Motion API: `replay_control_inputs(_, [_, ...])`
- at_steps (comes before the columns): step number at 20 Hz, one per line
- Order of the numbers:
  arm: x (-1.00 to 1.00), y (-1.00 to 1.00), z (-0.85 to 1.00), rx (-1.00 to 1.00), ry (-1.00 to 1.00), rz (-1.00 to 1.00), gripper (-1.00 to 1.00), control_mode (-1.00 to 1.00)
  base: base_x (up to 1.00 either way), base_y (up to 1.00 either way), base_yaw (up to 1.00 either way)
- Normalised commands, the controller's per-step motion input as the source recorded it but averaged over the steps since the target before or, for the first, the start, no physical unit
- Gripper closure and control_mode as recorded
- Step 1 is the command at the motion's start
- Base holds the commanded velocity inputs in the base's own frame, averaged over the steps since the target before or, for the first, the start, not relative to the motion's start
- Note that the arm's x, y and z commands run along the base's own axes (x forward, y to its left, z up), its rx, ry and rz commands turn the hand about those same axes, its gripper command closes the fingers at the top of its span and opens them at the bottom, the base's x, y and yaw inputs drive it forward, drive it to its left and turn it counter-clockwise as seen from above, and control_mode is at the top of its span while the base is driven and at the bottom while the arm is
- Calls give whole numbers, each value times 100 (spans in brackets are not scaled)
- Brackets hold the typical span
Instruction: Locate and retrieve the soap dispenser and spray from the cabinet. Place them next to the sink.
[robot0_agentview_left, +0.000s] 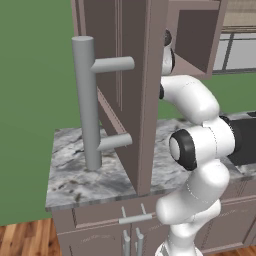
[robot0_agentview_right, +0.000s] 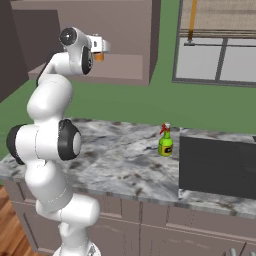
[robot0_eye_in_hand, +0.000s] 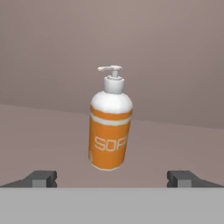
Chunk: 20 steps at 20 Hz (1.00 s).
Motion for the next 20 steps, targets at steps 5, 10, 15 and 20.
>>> replay_control_inputs(5, [14, 7, -4, 0, 0, -1, -100, -100, 0, 0, 0])
replay_control_inputs(10, [18, 0, -6, 0, 0, 0, -100, -100, 0, 0, 0])
replay_control_inputs(15, [21, 0, -4, 0, 0, 0, -100, -100, 0, 0, 0])
replay_control_inputs(20, [22, 0, -2, 0, 0, 0, -100, -100, 0, 0, 0])
